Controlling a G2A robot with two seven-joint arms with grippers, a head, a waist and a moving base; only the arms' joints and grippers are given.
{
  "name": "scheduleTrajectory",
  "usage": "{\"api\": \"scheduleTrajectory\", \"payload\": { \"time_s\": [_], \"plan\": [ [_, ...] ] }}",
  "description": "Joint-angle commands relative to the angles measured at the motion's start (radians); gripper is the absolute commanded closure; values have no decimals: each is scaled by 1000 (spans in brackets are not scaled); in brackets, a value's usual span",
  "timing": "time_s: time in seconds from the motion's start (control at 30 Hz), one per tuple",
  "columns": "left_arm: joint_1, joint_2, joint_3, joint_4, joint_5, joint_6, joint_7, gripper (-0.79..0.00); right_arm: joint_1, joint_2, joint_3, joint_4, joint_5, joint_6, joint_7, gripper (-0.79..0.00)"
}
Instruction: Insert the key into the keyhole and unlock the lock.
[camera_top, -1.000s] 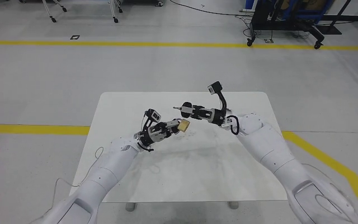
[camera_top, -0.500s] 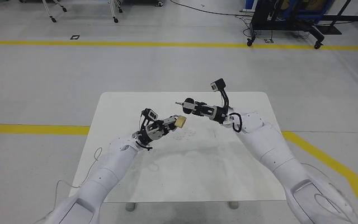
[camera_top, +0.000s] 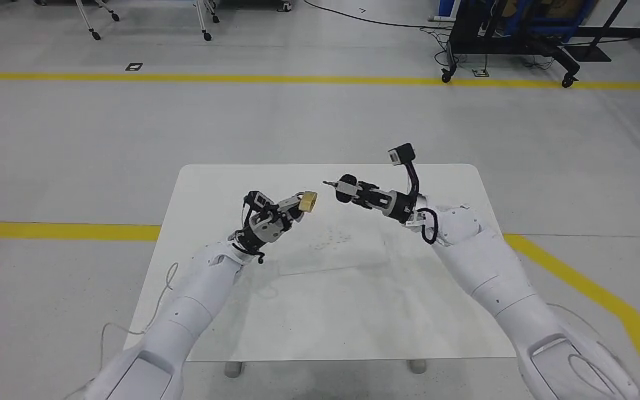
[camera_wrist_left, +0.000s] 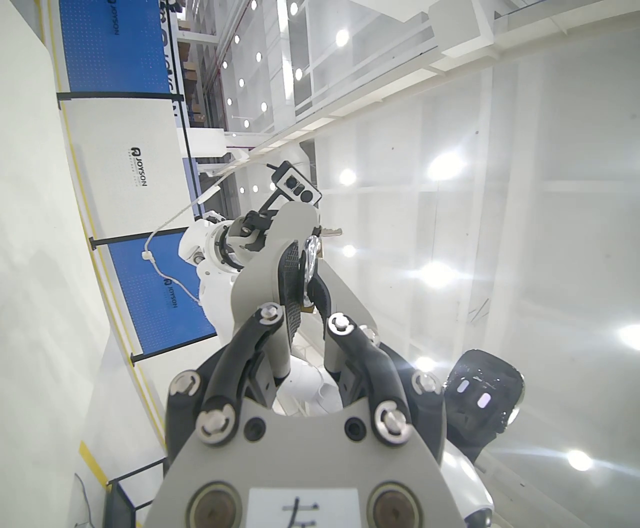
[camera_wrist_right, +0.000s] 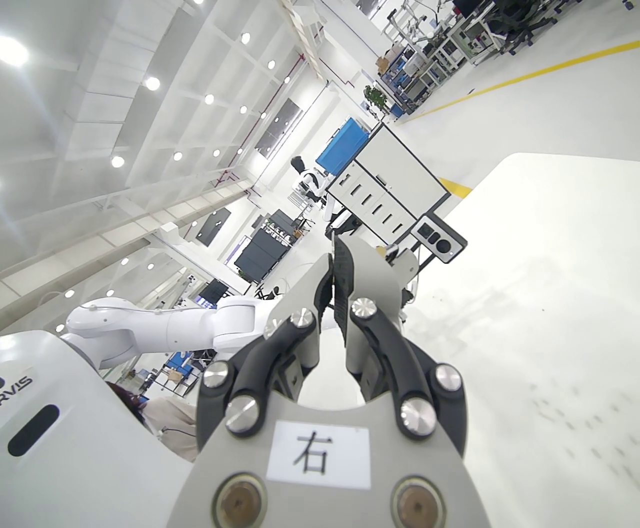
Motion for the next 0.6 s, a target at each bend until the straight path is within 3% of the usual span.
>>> {"api": "scheduleTrajectory", "payload": {
  "time_s": [0.0,0.33,0.57],
  "plan": [
    [-13,-2,1,14,32,7,5,0,-7,3,7,-13,-10,9,-2,0],
    [-16,-2,-1,13,37,2,6,0,-7,3,7,-13,-10,9,-2,0],
    [25,11,-16,-60,139,-9,43,0,-40,1,39,-28,69,18,-43,0]
  ]
}}
